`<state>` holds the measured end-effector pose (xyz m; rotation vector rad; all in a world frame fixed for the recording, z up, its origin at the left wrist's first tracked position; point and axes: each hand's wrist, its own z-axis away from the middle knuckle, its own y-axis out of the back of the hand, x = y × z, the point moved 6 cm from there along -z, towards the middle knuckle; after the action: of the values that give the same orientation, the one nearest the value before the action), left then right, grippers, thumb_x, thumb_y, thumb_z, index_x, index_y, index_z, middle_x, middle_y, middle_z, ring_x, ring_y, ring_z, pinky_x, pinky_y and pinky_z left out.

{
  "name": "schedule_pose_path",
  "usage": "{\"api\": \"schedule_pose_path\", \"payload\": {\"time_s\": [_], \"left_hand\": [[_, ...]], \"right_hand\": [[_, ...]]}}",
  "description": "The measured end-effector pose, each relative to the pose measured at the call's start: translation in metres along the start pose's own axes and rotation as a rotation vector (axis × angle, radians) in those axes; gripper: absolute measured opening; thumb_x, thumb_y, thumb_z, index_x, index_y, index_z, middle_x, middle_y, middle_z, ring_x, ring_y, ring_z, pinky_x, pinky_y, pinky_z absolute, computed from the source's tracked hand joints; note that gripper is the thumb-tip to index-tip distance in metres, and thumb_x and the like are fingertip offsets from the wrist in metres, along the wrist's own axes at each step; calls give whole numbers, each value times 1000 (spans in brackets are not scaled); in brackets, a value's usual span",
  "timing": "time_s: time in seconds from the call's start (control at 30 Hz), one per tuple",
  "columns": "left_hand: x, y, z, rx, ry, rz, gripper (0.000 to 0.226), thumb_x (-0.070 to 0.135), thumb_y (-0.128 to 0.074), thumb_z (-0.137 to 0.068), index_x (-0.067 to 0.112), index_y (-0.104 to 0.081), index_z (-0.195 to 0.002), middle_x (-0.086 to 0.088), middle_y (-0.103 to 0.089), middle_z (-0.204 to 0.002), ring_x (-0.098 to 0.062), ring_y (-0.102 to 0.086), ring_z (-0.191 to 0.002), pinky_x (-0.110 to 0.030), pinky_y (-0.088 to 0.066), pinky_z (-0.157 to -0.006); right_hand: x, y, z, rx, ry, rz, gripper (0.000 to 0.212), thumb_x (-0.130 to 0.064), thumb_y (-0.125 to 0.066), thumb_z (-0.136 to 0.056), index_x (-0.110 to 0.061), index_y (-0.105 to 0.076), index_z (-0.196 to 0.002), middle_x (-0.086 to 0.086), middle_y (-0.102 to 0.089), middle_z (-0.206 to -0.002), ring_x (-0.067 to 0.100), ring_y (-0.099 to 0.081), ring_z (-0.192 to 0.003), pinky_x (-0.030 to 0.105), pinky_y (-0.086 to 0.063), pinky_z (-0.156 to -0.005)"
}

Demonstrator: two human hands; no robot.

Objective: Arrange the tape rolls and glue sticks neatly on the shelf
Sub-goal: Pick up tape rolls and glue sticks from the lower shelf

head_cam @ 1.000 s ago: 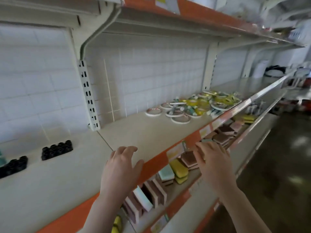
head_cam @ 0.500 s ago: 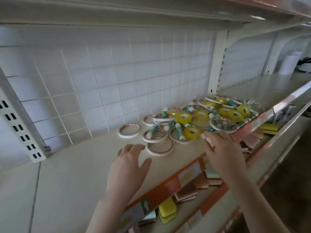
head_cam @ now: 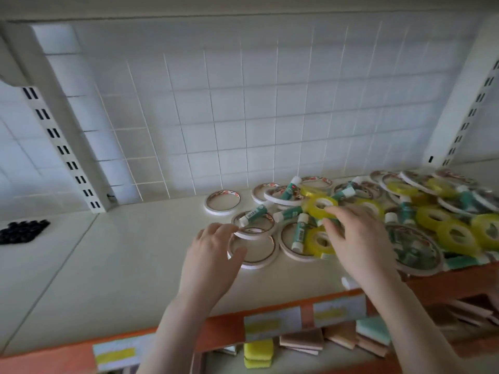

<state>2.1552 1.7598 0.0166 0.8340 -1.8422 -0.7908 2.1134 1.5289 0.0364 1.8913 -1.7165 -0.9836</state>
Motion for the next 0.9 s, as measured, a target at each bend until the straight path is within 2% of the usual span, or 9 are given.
{"api": "schedule_pose_path", "payload": {"time_s": [0.17, 0.33, 0.43, 0.53, 0.63, 0.77, 0.9], "left_hand": [[0, -5, -12, -28, -20, -25, 35, 28, -58, -88, 26, -57, -123, 7, -55, -122, -15, -46, -114, -24, -35, -89], [-3, -8, -20, -38, -43, -12, 33, 27, -56, -90, 29, -58, -123, 12, -54, -122, -10, -44, -115, -20, -33, -87], [-7, -13, -22, -51, -47, -7, 33, 28, -55, -90, 30, -57, -123, 13, -53, -122, -9, -43, -116, -18, -32, -87], [-7, -15, -25, -39, -71, 12, 33, 28, -57, -89, 28, -58, -122, 13, -54, -121, -9, -44, -114, -17, -32, -85], [-4, -19, -27, -42, -99, 34, 31, 27, -59, -86, 29, -61, -117, 13, -55, -117, -11, -46, -110, -18, -33, -82], [-6, -25, -26, -56, -111, 34, 29, 28, -58, -85, 30, -62, -114, 14, -53, -116, -11, -47, -109, -18, -33, -82], [-5, -26, -26, -55, -109, 30, 29, 28, -58, -86, 28, -62, -115, 12, -52, -118, -11, -46, -110, -18, -33, -83]], "right_hand": [[2, -14, -11, -2, -1, -8, 19, -13, -73, -77, -6, -70, -95, 10, -67, -82, 31, -63, -75, 34, -50, -62], [-2, -30, -25, -53, 19, 76, 23, -16, -78, -70, -8, -71, -90, 12, -66, -88, 33, -62, -78, 34, -50, -58], [6, -45, -30, -152, -60, 91, 35, -27, -73, -77, -8, -66, -105, 16, -63, -103, 37, -60, -92, 41, -51, -72], [11, -54, -31, -239, -88, 119, 44, -39, -59, -86, -13, -56, -121, 10, -59, -112, 29, -56, -101, 37, -46, -82], [13, -51, -31, -244, -137, 67, 47, -42, -54, -89, -16, -50, -129, 10, -54, -123, 27, -53, -109, 34, -44, -89], [15, -50, -32, -261, -175, 36, 57, -46, -54, -89, -15, -42, -136, 4, -55, -119, 21, -53, -107, 28, -42, -87], [18, -52, -34, -290, -227, 47, 63, -52, -60, -81, -11, -47, -128, 7, -51, -116, 24, -50, -106, 29, -41, -84]]}}
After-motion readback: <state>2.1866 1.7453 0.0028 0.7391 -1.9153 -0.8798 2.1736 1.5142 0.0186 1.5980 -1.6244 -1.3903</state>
